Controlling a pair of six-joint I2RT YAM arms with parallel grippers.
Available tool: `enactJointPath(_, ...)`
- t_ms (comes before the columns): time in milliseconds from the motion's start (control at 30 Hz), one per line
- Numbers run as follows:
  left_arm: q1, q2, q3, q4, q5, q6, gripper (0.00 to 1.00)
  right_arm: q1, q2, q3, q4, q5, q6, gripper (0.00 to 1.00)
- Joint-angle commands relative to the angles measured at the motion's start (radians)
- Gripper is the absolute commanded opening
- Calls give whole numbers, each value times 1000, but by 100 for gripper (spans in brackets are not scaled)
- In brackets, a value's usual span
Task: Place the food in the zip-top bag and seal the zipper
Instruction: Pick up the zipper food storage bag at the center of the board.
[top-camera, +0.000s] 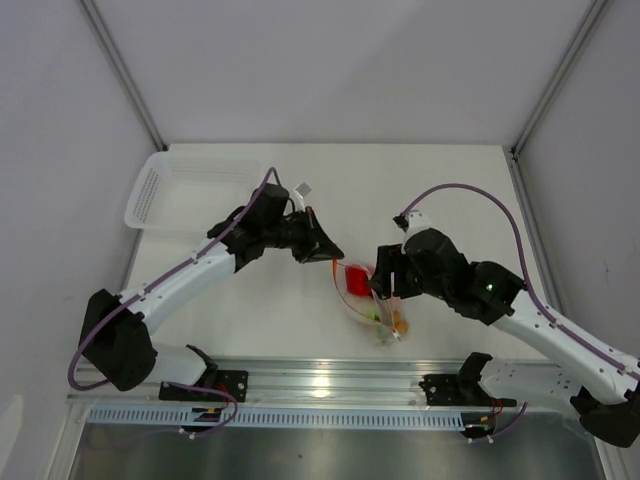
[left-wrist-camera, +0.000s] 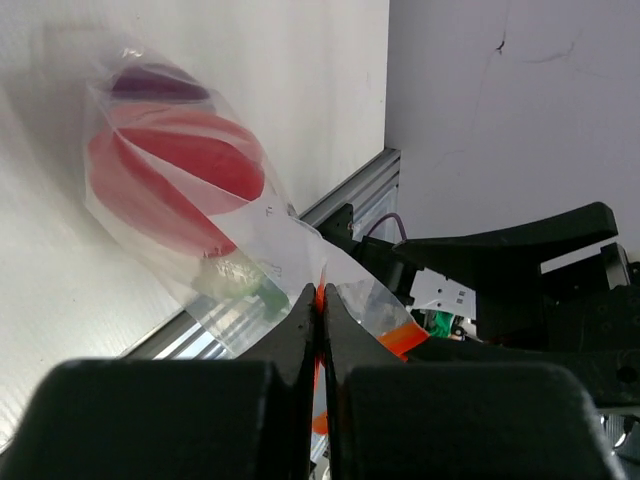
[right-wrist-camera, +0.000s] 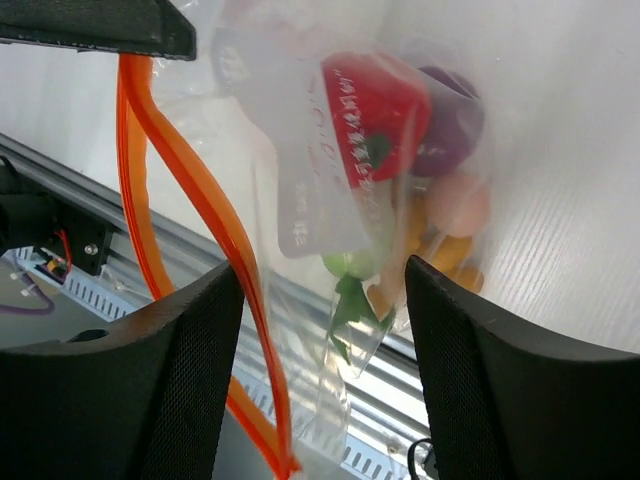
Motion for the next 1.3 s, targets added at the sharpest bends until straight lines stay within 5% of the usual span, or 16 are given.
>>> enactJointPath(0, 39, -103, -52, 1, 31, 23, 0, 5, -89, 43, -30, 15, 23, 68)
enactJointPath(400, 115, -303, -210, 2, -105, -219, 1, 36, -399, -119, 56, -278, -20, 67)
enactJointPath(567, 116, -297, -222, 19, -107, -268, 1, 39, -400, -214, 105, -354, 10, 58)
enactJointPath(833, 128, -283, -242, 63, -76, -311, 1, 161, -446, -375, 228, -259, -10, 64)
enactJointPath(1267, 144, -287, -245, 80, -67, -337, 1, 321, -391, -398, 318, -149, 24, 66)
